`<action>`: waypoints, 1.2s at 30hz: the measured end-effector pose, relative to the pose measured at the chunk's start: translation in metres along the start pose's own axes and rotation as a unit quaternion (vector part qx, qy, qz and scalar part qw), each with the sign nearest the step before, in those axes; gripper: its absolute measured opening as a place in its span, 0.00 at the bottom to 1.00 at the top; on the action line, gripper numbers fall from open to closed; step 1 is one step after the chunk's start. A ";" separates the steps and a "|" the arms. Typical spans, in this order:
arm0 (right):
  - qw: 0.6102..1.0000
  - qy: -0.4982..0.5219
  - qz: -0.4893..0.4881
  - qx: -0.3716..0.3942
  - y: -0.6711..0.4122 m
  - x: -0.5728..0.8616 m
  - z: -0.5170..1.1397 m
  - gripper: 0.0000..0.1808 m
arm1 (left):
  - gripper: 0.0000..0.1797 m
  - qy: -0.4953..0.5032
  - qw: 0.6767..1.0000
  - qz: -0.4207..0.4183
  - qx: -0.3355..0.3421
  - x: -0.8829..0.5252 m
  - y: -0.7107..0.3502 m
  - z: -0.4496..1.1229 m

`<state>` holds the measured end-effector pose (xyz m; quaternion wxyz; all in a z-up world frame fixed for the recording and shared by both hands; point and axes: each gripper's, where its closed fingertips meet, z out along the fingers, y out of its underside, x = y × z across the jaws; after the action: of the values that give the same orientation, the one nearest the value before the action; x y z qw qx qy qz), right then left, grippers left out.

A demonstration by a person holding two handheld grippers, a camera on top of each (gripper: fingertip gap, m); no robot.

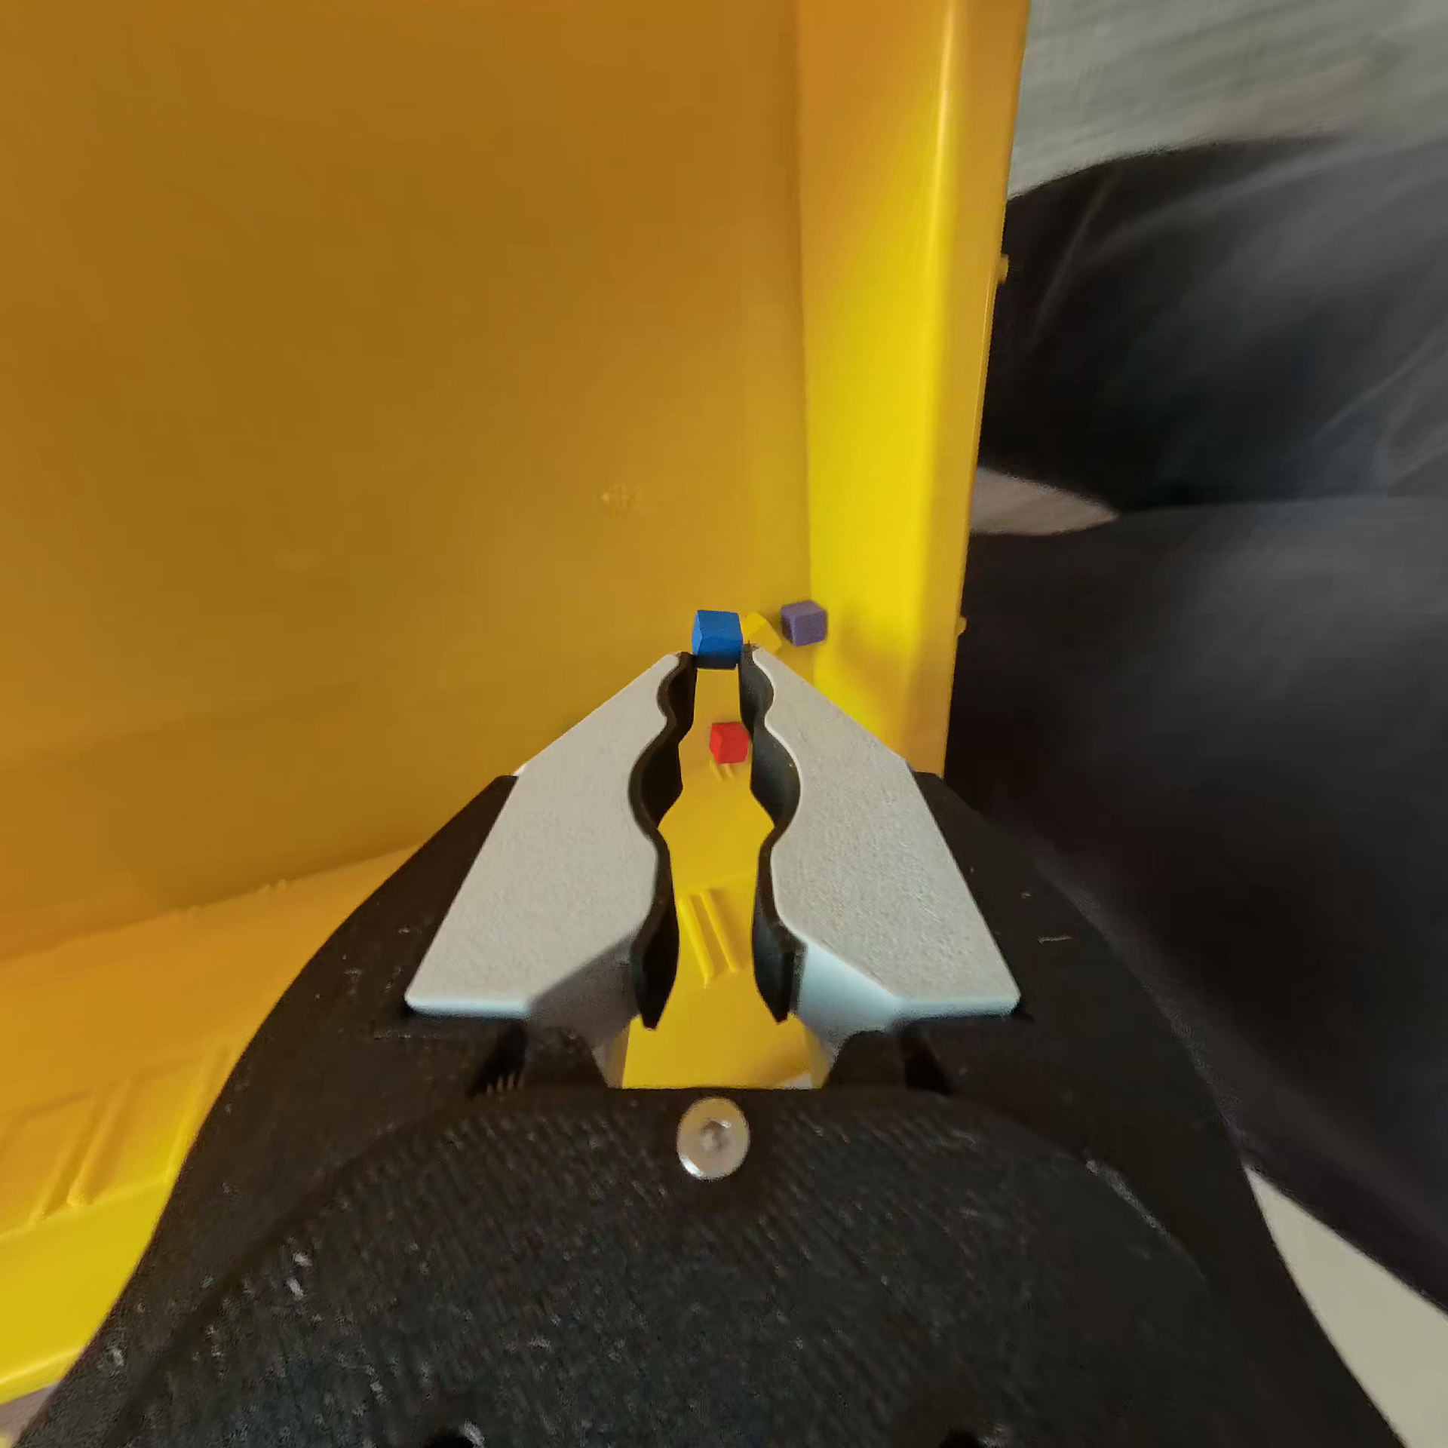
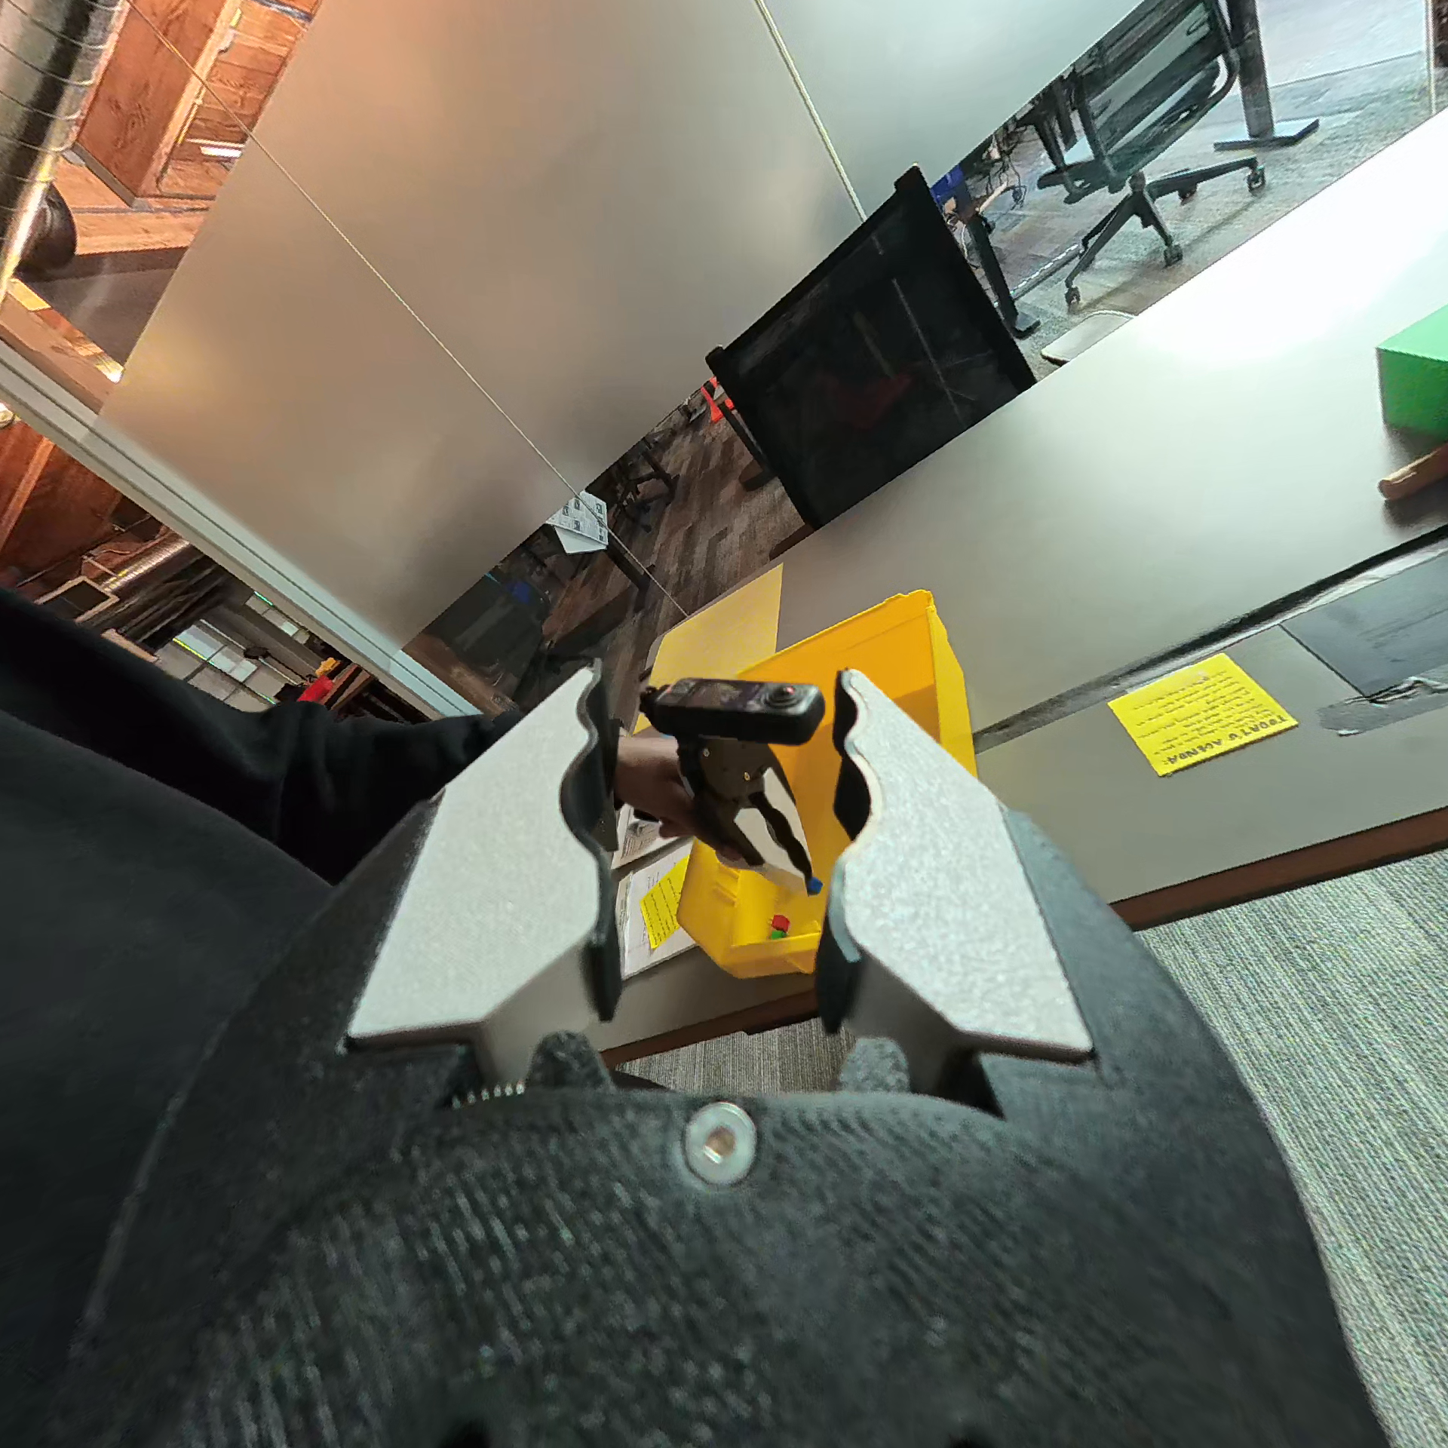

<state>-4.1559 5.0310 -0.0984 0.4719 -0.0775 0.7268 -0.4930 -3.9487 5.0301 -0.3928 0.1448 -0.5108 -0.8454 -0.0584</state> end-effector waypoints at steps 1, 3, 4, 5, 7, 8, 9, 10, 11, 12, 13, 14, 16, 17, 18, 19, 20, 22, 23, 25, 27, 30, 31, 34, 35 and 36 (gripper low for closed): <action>1.000 -0.001 0.000 0.000 0.000 -0.001 0.001 0.31 | 0.05 -0.010 1.000 0.020 -0.014 0.001 0.003 0.005; 1.000 -0.002 -0.001 -0.002 0.002 -0.003 0.002 0.31 | 0.05 -0.011 0.999 0.043 -0.027 0.006 0.005 0.012; 1.000 -0.002 -0.001 -0.004 0.003 -0.004 0.002 0.31 | 0.05 -0.012 0.998 0.050 -0.030 0.009 0.005 0.016; 1.000 -0.002 -0.001 -0.005 0.004 -0.004 0.002 0.31 | 0.05 -0.017 0.998 0.056 -0.036 0.009 0.005 0.018; 1.000 0.000 -0.002 -0.005 0.005 -0.005 0.001 0.30 | 0.05 -0.022 0.996 0.071 -0.049 0.011 0.008 0.023; 1.000 0.002 -0.002 -0.006 0.005 -0.005 0.000 0.30 | 0.05 -0.021 0.995 0.077 -0.057 0.012 0.009 0.024; 1.000 0.003 -0.004 -0.006 0.005 -0.005 -0.001 0.30 | 0.05 -0.023 0.994 0.083 -0.063 0.013 0.010 0.025; 1.000 0.006 -0.005 -0.005 0.005 -0.004 -0.002 0.30 | 0.05 -0.025 0.993 0.088 -0.067 0.014 0.011 0.025; 1.000 0.008 -0.006 -0.004 0.005 -0.004 -0.003 0.30 | 0.05 -0.025 0.993 0.092 -0.070 0.015 0.011 0.025; 1.000 0.010 -0.007 -0.003 0.005 -0.003 -0.005 0.30 | 0.05 -0.023 0.993 0.094 -0.072 0.016 0.012 0.025; 1.000 0.011 -0.006 -0.001 0.004 -0.003 -0.006 0.30 | 0.05 -0.024 0.992 0.097 -0.075 0.017 0.012 0.026; 1.000 0.012 -0.005 0.001 0.004 -0.002 -0.008 0.30 | 0.05 -0.027 0.992 0.099 -0.079 0.017 0.014 0.026; 1.000 0.014 -0.002 0.005 0.003 -0.001 -0.010 0.30 | 0.05 -0.031 0.991 0.103 -0.085 0.016 0.015 0.026; 1.000 0.014 -0.001 0.006 0.003 -0.001 -0.011 0.30 | 0.05 -0.033 0.990 0.104 -0.088 0.016 0.015 0.026; 1.000 0.015 -0.001 0.006 0.003 0.000 -0.011 0.30 | 0.05 -0.036 0.990 0.105 -0.090 0.015 0.015 0.026; 1.000 0.015 -0.001 0.006 0.003 0.000 -0.012 0.30 | 0.05 -0.039 0.989 0.107 -0.092 0.015 0.015 0.026; 1.000 0.015 -0.001 0.006 0.003 0.000 -0.012 0.30 | 0.06 -0.041 0.989 0.108 -0.094 0.015 0.015 0.025; 1.000 0.015 -0.002 0.005 0.003 0.000 -0.012 0.30 | 0.08 -0.047 0.988 0.111 -0.095 0.014 0.015 0.025; 1.000 0.015 -0.002 0.005 0.003 0.001 -0.013 0.30 | 0.08 -0.050 0.988 0.112 -0.095 0.013 0.015 0.025; 1.000 0.015 -0.001 0.004 0.004 0.002 -0.013 0.30 | 0.10 -0.052 0.988 0.114 -0.093 0.013 0.014 0.024; 1.000 0.015 0.000 0.004 0.005 0.002 -0.014 0.30 | 0.11 -0.054 0.988 0.117 -0.090 0.013 0.013 0.025; 1.000 0.015 0.001 0.004 0.005 0.003 -0.014 0.30 | 0.11 -0.064 0.986 0.128 -0.087 0.012 0.013 0.028; 1.000 0.015 0.001 0.003 0.005 0.003 -0.015 0.30 | 0.11 -0.070 0.985 0.131 -0.089 0.010 0.013 0.029; 1.000 0.016 0.001 0.003 0.005 0.004 -0.015 0.30 | 0.12 -0.078 0.983 0.135 -0.097 0.008 0.016 0.032; 1.000 0.016 0.002 0.003 0.005 0.004 -0.016 0.30 | 0.12 -0.078 0.983 0.135 -0.101 0.007 0.017 0.033; 1.000 0.017 0.002 0.003 0.005 0.004 -0.016 0.30 | 0.12 -0.079 0.982 0.136 -0.102 0.007 0.017 0.033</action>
<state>-4.1686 5.0415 -0.1042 0.4610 -0.0662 0.7333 -0.4954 -3.9431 5.0517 -0.4228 0.0309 -0.6364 -0.7662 -0.0835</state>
